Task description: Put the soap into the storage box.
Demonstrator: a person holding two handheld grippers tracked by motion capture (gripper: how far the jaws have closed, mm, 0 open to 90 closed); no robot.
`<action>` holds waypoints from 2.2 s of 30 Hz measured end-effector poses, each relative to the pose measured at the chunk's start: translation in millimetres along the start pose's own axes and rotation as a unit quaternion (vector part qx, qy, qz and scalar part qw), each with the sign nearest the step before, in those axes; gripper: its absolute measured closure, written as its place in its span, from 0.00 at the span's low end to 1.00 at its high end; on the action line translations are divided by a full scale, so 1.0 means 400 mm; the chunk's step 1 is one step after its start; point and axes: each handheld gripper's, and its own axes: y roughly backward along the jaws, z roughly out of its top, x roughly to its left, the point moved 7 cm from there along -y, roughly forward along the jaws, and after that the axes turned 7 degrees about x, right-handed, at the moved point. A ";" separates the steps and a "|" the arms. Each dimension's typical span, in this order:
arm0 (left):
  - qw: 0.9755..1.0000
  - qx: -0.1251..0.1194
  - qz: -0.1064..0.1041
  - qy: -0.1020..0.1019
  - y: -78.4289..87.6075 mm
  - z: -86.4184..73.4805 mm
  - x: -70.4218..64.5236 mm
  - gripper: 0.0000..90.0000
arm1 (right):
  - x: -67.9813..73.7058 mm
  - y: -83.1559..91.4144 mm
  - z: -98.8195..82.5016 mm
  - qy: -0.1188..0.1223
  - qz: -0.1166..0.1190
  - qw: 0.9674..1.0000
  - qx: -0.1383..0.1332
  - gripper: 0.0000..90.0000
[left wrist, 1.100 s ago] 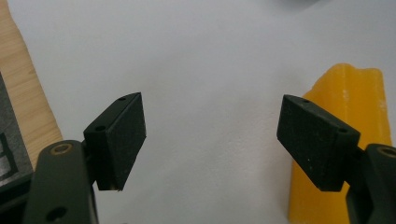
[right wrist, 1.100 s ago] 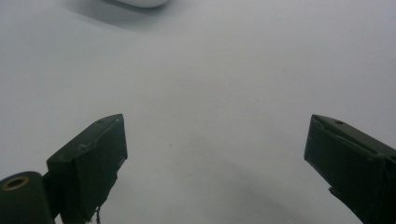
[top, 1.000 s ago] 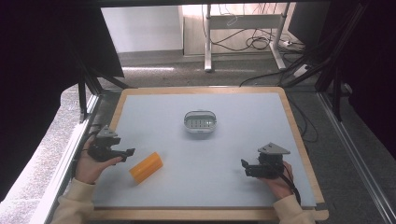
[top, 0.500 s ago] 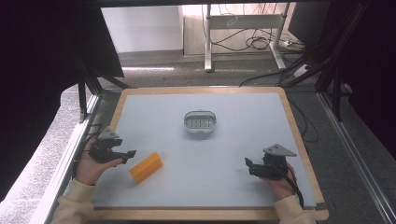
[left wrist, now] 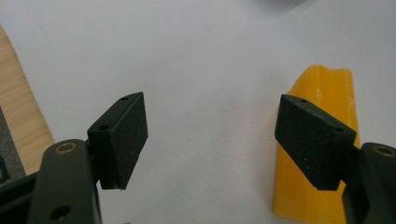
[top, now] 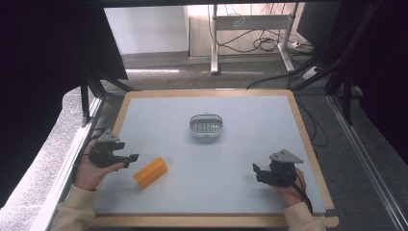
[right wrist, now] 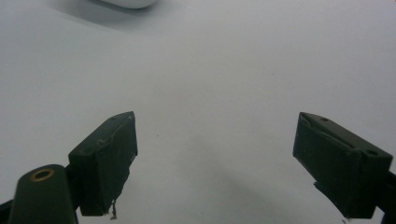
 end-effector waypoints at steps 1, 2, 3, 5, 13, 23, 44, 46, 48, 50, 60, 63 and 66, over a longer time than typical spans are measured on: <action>1.000 0.000 -0.001 -0.003 0.002 0.001 -0.003 0.28 | -0.003 -0.001 -0.001 -0.002 -0.001 1.000 0.002 0.16; 1.000 0.001 -0.002 -0.005 0.003 0.002 -0.005 0.28 | -0.004 -0.003 -0.002 -0.004 -0.001 1.000 0.003 0.16; 1.000 0.002 -0.003 -0.008 0.003 0.002 -0.008 0.28 | -0.005 -0.004 -0.003 -0.004 -0.002 1.000 0.003 0.16; 1.000 0.003 -0.003 -0.011 0.005 0.003 -0.012 0.28 | -0.003 -0.003 -0.003 -0.002 -0.002 1.000 0.003 0.17; 1.000 -0.005 -0.006 -0.021 0.030 0.017 -0.033 0.28 | 0.001 -0.003 -0.004 0.005 -0.002 1.000 0.004 0.17; 0.999 0.003 -0.018 -0.041 0.036 0.025 -0.063 0.28 | 0.002 -0.004 -0.004 0.010 -0.004 1.000 0.005 0.17; 0.995 0.022 -0.048 -0.083 0.017 0.046 -0.151 0.30 | 0.006 -0.004 -0.005 0.018 -0.008 1.000 0.008 0.19; 0.994 0.027 -0.051 -0.089 0.013 0.046 -0.155 0.31 | 0.006 -0.005 -0.005 0.018 -0.009 1.000 0.009 0.19; 0.994 0.031 -0.054 -0.087 0.010 0.045 -0.160 0.32 | 0.006 -0.006 -0.005 0.018 -0.009 1.000 0.009 0.19; 0.994 0.035 -0.058 -0.086 0.005 0.044 -0.164 0.32 | 0.006 -0.007 -0.006 0.019 -0.009 1.000 0.011 0.19; 0.991 0.077 -0.053 -0.091 -0.040 0.031 -0.177 0.32 | 0.007 -0.008 -0.008 0.022 -0.012 1.000 0.013 0.19; 0.992 0.091 -0.047 -0.077 -0.058 0.031 -0.172 0.32 | 0.008 -0.010 -0.008 0.024 -0.013 1.000 0.015 0.19; 0.990 0.110 -0.046 -0.081 -0.076 0.028 -0.177 0.33 | 0.009 -0.011 -0.008 0.027 -0.014 0.999 0.015 0.19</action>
